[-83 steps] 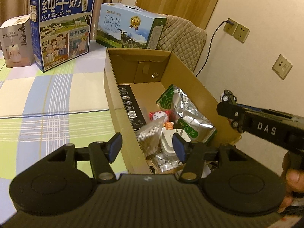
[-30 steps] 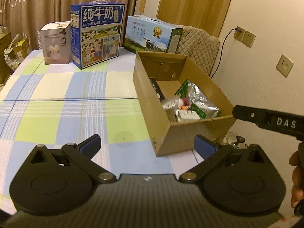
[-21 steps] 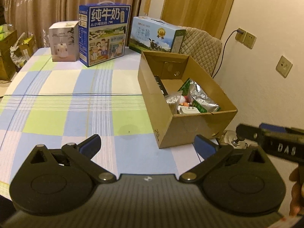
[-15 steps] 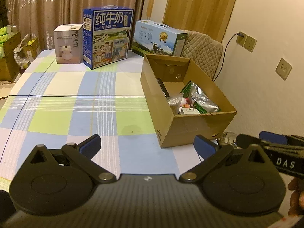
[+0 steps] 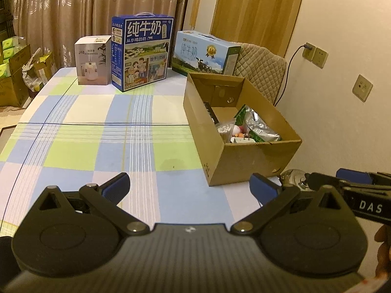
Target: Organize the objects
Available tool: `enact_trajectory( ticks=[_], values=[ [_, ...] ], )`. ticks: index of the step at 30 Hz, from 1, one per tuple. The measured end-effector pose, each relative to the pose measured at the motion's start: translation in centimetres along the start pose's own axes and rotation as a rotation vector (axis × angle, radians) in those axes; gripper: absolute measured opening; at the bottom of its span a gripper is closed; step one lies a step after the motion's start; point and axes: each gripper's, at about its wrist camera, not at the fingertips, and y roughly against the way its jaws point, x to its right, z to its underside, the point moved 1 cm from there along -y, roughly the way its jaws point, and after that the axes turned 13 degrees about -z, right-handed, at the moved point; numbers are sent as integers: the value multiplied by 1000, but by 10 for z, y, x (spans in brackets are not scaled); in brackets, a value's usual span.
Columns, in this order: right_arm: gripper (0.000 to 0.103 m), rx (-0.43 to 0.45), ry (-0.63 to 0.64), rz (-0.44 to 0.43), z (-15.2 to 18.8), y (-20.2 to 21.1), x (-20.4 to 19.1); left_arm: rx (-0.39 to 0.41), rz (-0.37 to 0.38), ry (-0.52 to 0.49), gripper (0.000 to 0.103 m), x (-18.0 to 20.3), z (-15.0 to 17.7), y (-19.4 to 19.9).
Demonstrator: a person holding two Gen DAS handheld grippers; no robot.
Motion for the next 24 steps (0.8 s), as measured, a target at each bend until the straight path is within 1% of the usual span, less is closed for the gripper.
enact_trajectory(
  ticks=[9, 24],
  values=[
    [65, -13, 12, -2, 5, -1, -3, 0, -9, -15, 102, 3, 10, 1],
    [65, -12, 6, -5, 8, -2, -2, 9, -20, -20, 102, 3, 12, 1]
  ],
)
